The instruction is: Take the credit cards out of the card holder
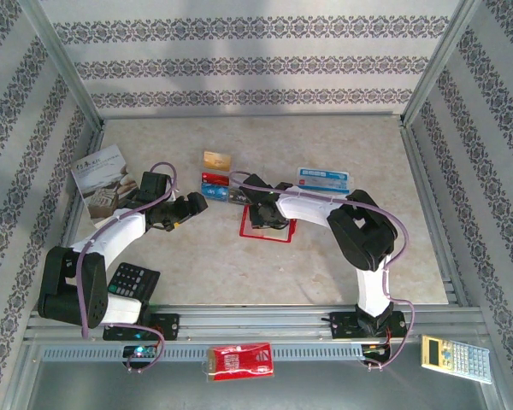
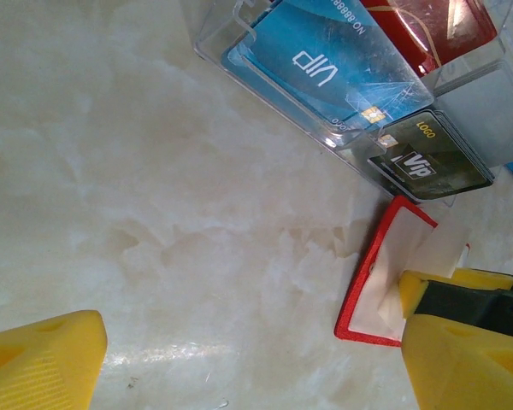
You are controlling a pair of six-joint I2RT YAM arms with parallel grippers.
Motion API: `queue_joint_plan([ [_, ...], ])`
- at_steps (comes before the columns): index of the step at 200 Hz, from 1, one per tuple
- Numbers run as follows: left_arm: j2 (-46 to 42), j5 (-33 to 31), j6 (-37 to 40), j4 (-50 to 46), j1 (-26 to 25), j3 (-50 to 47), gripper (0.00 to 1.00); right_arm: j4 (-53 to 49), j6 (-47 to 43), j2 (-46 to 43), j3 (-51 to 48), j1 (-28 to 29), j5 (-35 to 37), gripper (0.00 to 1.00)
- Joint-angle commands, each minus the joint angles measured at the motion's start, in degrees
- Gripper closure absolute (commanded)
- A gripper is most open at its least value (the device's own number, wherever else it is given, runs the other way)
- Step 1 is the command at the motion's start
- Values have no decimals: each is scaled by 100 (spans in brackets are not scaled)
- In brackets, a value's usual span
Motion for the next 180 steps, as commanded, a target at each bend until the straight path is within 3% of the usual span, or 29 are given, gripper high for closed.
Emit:
queue_joint_plan([
  [1,-24,-122,13,-3,-64,158,10,-9,-146,191,-395,-29,-269,66],
  [57,-86,-209,57,-87,-68,199,9,138,-896,-359,-857,165,-754,70],
  [89,-100,-287,74,-142,-69,313,9,316,-904,-755,-769,163,-692,64],
  [136,-447,-963,281,-447,-60,753,4,381,-527,-1811,-674,-42,456,33],
  [168,-808,-2081,608,-552,-52,1023,0,684,-731,-2938,-1103,-655,1087,21],
  [180,-970,-2556,731,-384,-51,978,0,839,-916,-3337,-1309,-924,1406,9],
])
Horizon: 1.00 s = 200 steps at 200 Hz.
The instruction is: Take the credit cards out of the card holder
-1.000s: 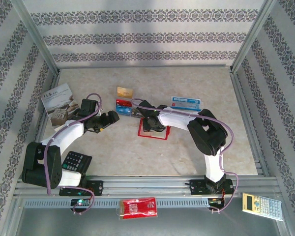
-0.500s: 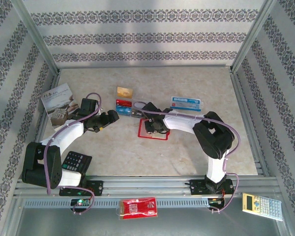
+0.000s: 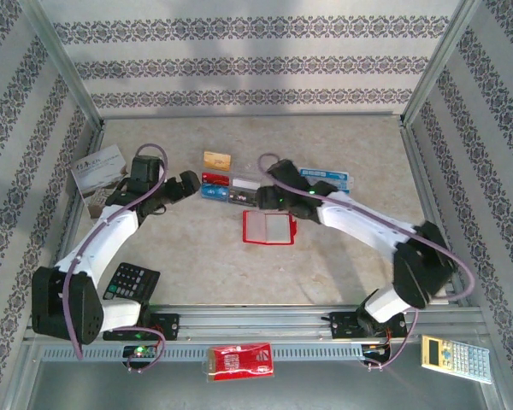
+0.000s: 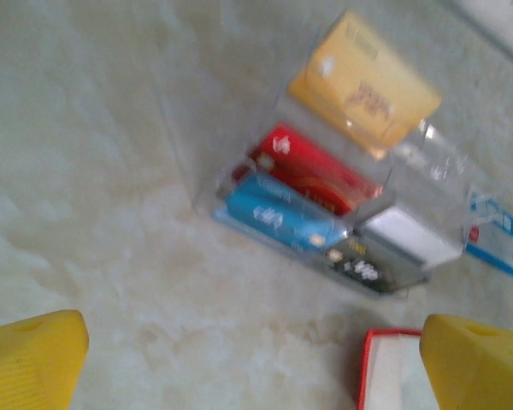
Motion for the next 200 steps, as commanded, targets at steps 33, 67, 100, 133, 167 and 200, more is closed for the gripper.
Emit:
queue_joint_plan([
  [33,-727,-2505,691,913,-10,-391,0,791,-878,-1606,-1037,-1168,1644,2],
  [67,-915,-3647,1222,2151,43,-1142,0,1736,-1285,-2237,-1895,-1866,2062,2],
  [100,-887,-4477,1710,3396,112,-1953,0,2952,-1699,-2639,-2923,-2419,1986,2],
  [133,-517,-4457,2353,4563,187,-2539,0,3608,-1925,-2428,-3525,-2792,1963,2],
  [167,52,-4050,2911,5876,228,-3019,0,4573,-2097,-1819,-3946,-3127,1586,2],
  [200,323,-3125,3205,6580,319,-3173,0,5607,-2465,-1292,-4178,-3283,1132,2],
])
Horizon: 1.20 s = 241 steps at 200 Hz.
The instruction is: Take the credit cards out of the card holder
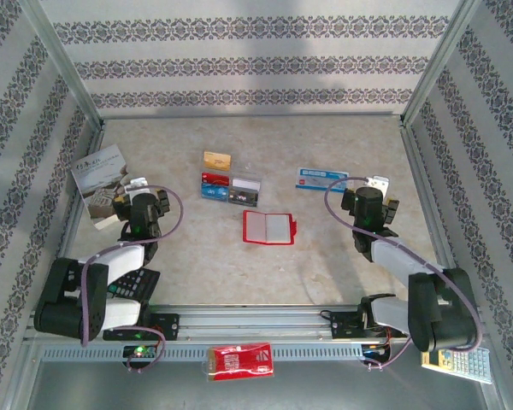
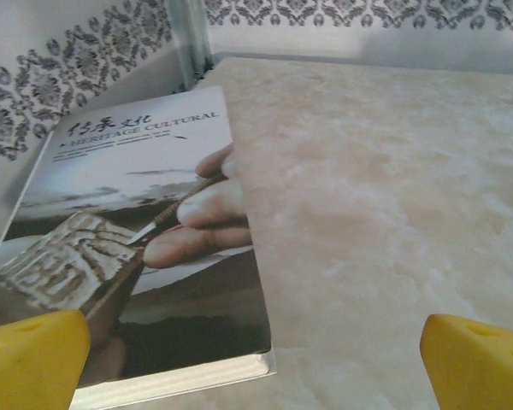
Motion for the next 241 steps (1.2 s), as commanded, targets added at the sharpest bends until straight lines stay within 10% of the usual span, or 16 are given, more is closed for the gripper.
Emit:
queue_joint_plan([
  [1,59,750,452,937,118,24,0,1184,-400,240,-133,-68,-398,2],
  [55,226,2007,440,1103,475,-102,0,2271,-841,729,-177,-110,-1274,2],
  [241,1661,2551,495,2244,614,-71,0,3425,-605,1680,-309,-321,-1275,2],
])
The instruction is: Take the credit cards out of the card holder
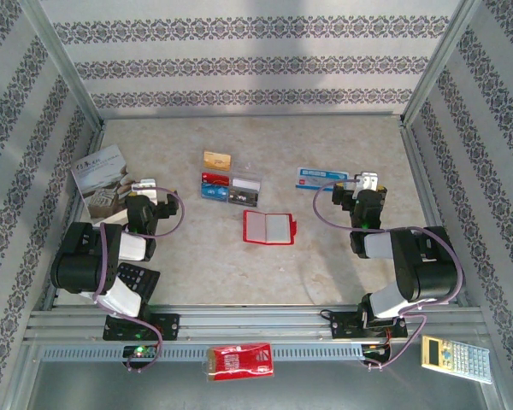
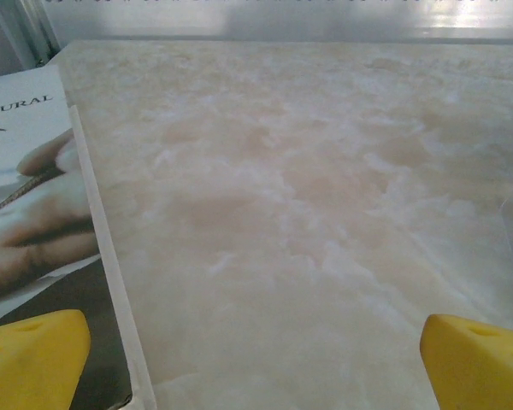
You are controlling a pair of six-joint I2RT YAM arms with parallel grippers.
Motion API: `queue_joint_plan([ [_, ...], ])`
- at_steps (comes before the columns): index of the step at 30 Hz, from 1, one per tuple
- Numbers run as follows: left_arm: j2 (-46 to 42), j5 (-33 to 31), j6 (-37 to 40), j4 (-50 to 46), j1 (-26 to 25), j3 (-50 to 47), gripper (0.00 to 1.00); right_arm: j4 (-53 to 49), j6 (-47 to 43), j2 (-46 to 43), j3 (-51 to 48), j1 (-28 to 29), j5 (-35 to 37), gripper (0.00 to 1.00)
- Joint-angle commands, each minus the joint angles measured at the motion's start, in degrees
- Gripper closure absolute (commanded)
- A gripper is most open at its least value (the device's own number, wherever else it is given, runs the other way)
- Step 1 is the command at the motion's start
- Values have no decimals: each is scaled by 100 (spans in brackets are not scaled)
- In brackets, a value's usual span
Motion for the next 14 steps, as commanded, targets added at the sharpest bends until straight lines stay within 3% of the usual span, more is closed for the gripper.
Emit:
queue_joint_plan([
  [1,34,186,114,274,-35,20,0,200,101,21,3,-39,71,2],
  [4,-10,153,126,-253,-58,252,0,194,102,21,3,-43,71,2],
  [14,38,151,136,-182,-67,258,0,258,73,-20,-54,-44,-19,2],
])
